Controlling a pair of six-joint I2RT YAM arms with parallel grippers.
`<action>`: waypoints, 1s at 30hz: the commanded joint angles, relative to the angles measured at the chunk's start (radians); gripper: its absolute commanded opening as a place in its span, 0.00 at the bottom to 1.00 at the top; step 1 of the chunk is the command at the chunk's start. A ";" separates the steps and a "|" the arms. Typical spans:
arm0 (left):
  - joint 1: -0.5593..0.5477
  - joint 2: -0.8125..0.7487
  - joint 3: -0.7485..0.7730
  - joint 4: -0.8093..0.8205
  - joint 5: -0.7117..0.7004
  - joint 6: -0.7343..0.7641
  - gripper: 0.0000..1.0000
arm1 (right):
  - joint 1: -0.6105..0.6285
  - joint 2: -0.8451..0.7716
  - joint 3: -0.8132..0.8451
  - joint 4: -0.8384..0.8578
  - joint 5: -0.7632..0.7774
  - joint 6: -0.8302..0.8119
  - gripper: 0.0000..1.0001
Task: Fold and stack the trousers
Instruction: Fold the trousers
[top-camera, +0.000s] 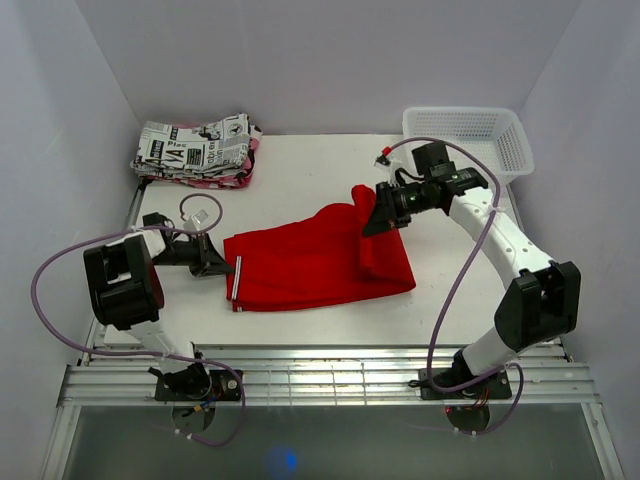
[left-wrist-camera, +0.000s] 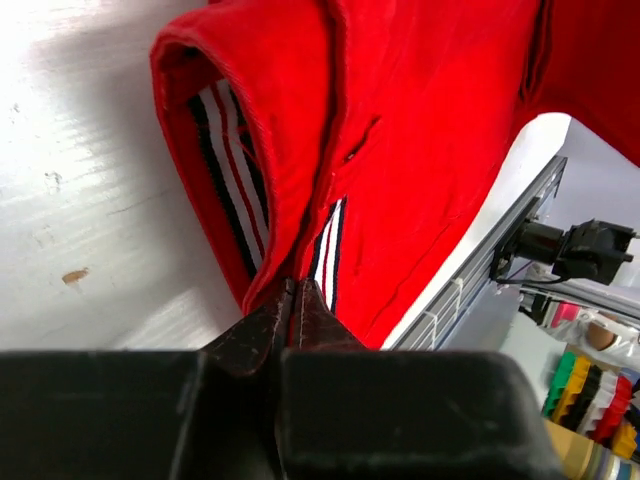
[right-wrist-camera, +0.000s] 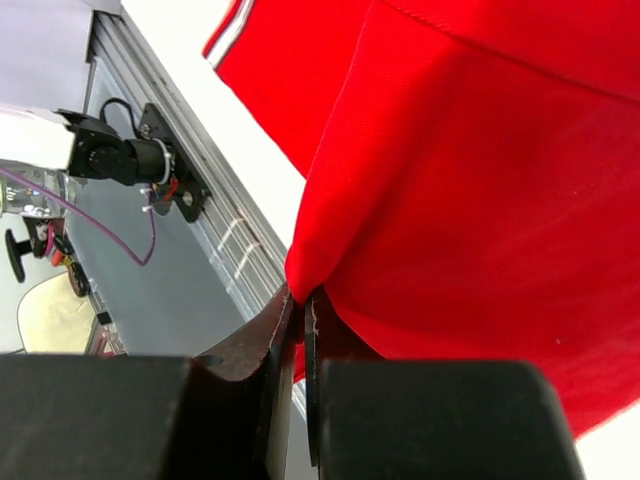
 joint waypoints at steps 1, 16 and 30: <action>-0.005 0.003 -0.008 0.056 0.061 -0.027 0.04 | 0.080 -0.001 0.029 0.174 0.019 0.171 0.08; -0.018 0.010 -0.037 0.113 0.049 -0.093 0.00 | 0.381 0.333 0.288 0.335 0.125 0.382 0.08; -0.018 0.000 -0.068 0.140 0.032 -0.144 0.00 | 0.490 0.507 0.477 0.381 0.151 0.464 0.08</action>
